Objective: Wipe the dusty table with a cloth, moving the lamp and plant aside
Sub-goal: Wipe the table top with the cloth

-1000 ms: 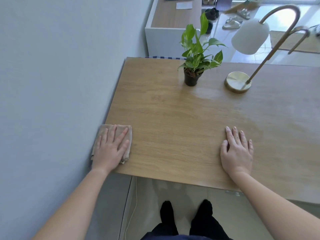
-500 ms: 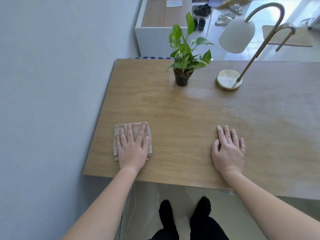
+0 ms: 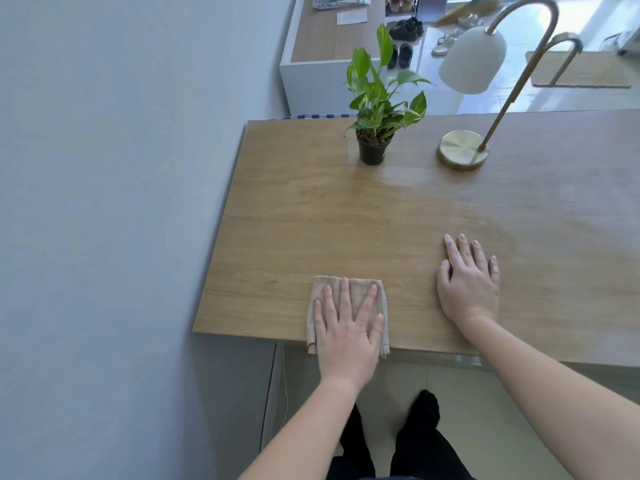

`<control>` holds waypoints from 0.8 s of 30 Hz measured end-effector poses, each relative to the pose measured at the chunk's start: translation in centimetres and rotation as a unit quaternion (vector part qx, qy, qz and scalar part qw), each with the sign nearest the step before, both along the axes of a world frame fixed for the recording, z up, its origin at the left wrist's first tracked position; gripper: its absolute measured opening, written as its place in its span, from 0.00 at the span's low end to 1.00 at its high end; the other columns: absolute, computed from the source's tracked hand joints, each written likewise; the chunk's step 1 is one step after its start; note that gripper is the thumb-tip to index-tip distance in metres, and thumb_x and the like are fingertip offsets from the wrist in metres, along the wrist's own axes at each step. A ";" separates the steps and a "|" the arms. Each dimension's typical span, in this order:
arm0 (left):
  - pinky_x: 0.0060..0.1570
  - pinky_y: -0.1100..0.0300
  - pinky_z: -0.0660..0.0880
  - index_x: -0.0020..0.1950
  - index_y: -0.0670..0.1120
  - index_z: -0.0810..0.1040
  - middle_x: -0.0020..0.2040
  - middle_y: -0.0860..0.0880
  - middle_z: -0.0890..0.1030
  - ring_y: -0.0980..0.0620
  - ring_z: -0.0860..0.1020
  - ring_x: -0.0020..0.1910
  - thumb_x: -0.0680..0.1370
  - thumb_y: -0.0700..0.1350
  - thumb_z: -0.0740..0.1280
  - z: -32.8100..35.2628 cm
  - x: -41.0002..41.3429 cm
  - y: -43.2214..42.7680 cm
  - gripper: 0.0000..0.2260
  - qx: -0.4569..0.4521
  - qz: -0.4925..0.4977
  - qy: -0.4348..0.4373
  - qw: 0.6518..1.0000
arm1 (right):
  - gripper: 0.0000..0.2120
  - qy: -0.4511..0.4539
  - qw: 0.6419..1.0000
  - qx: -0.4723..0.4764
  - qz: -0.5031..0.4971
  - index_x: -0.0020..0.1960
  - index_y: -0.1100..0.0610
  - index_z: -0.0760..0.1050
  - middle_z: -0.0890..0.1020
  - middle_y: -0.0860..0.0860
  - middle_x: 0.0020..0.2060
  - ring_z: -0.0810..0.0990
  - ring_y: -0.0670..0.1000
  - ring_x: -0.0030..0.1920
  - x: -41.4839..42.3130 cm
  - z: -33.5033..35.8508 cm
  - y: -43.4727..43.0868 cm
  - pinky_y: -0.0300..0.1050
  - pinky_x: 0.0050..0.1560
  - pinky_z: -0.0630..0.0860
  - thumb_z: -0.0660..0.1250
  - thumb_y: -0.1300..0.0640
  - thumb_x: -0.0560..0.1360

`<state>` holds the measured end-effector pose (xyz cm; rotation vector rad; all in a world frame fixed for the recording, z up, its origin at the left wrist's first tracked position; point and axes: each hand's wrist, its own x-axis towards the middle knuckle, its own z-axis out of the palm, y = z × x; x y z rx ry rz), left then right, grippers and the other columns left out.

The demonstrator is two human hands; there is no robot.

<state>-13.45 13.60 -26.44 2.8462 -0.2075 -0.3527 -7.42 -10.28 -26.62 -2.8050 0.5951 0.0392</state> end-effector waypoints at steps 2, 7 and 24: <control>0.82 0.41 0.32 0.83 0.70 0.35 0.85 0.51 0.30 0.42 0.29 0.84 0.87 0.67 0.41 0.6 -0.2 0.2 0.26 -0.004 -0.007 0.023 1.000 | 0.29 0.006 1.000 0.004 0.008 0.86 0.42 0.53 0.56 0.45 0.85 0.51 0.49 0.85 -0.2 -0.2 -0.2 0.56 0.85 0.43 0.45 0.44 0.85; 0.85 0.48 0.41 0.85 0.67 0.58 0.87 0.56 0.52 0.50 0.47 0.87 0.87 0.65 0.48 3.4 1.3 2.6 0.24 -0.099 0.008 0.024 0.995 | 0.29 0.017 0.998 0.061 -0.002 0.86 0.43 0.51 0.53 0.46 0.86 0.47 0.50 0.86 -0.3 0.7 0.6 0.57 0.84 0.41 0.46 0.45 0.86; 0.85 0.43 0.45 0.87 0.61 0.52 0.89 0.48 0.50 0.44 0.47 0.87 0.88 0.60 0.48 -0.8 4.2 13.5 0.26 0.018 0.146 -0.052 0.988 | 0.28 0.027 0.971 0.036 0.235 0.86 0.40 0.45 0.45 0.44 0.86 0.35 0.53 0.85 -5.5 -1.1 19.9 0.59 0.83 0.37 0.44 0.38 0.88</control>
